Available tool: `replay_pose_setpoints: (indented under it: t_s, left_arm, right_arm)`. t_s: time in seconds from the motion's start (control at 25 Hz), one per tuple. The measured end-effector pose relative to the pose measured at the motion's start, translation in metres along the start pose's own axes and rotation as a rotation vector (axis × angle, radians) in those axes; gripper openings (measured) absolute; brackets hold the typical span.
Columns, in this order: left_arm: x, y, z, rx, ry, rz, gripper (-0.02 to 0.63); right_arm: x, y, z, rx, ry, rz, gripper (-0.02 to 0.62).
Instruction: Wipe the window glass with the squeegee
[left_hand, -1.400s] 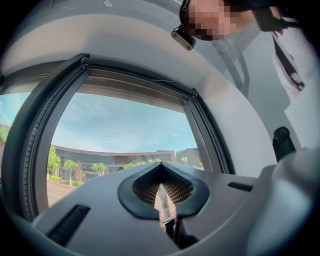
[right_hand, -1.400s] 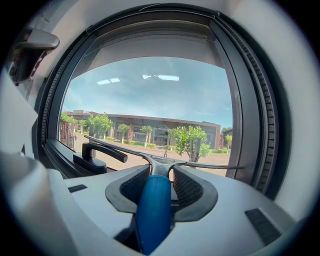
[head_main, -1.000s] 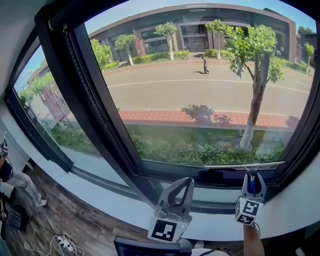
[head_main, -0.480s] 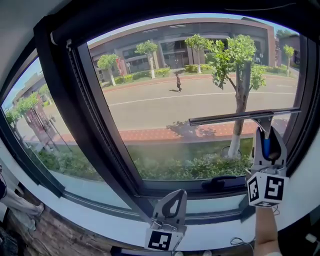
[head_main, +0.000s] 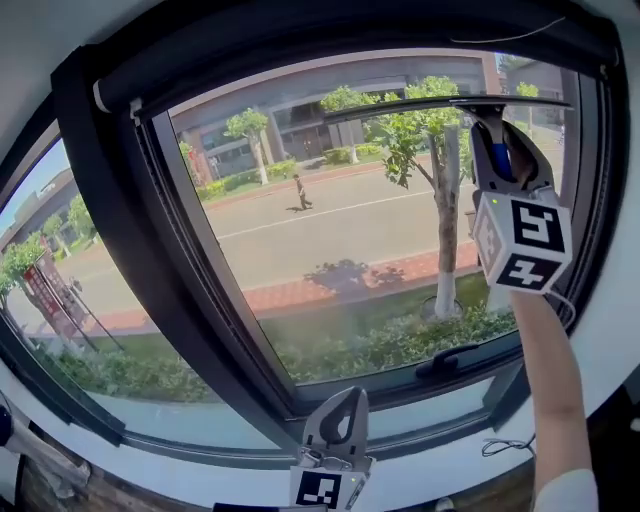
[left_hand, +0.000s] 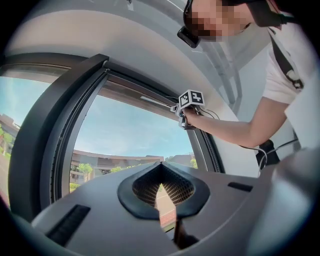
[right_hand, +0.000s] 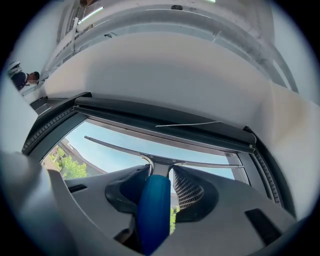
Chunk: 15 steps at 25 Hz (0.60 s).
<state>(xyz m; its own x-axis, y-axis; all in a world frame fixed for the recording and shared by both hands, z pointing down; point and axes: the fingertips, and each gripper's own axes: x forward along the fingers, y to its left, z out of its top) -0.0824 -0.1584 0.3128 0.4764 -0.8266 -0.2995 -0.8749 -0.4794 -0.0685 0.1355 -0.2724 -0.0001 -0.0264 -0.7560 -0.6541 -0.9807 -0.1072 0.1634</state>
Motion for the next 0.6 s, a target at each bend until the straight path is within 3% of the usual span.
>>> replay_pose_setpoints:
  t_s: [0.04,0.08,0.2,0.24,0.28,0.32,0.52,0.6]
  left_arm:
    - [0.000,0.000,0.003,0.022,-0.011,-0.024,0.002]
    - [0.000,0.000,0.008,0.104,-0.032,-0.062,0.002]
    - [0.001,-0.005,0.031,0.570,-0.142,-0.211,0.002]
    - [0.001,-0.005,0.036,0.641,-0.163,-0.229,0.002]
    - [0.000,-0.003,0.037,0.640,-0.169,-0.225,0.002]
    - [0.000,0.000,0.037,0.585,-0.165,-0.203,0.002]
    - [0.000,0.016,0.023,0.074,-0.082,-0.033,0.002]
    - [0.001,0.016,0.019,0.010,-0.064,-0.020,0.002]
  right_arm:
    - [0.008,0.002,0.006,-0.011,-0.005,-0.007,0.149]
    - [0.016,0.005,0.012,-0.021,-0.007,-0.010,0.149]
    - [0.034,0.018,0.024,-0.027,0.000,0.011,0.149]
    - [0.037,0.021,0.027,-0.021,0.001,0.018,0.149]
    - [0.040,0.023,0.030,-0.014,0.002,0.019,0.149]
    - [0.043,0.022,0.031,-0.009,0.005,0.013,0.149]
    - [0.058,0.013,0.026,0.027,0.030,-0.012,0.149]
    - [0.063,0.012,0.026,0.027,0.035,0.000,0.149]
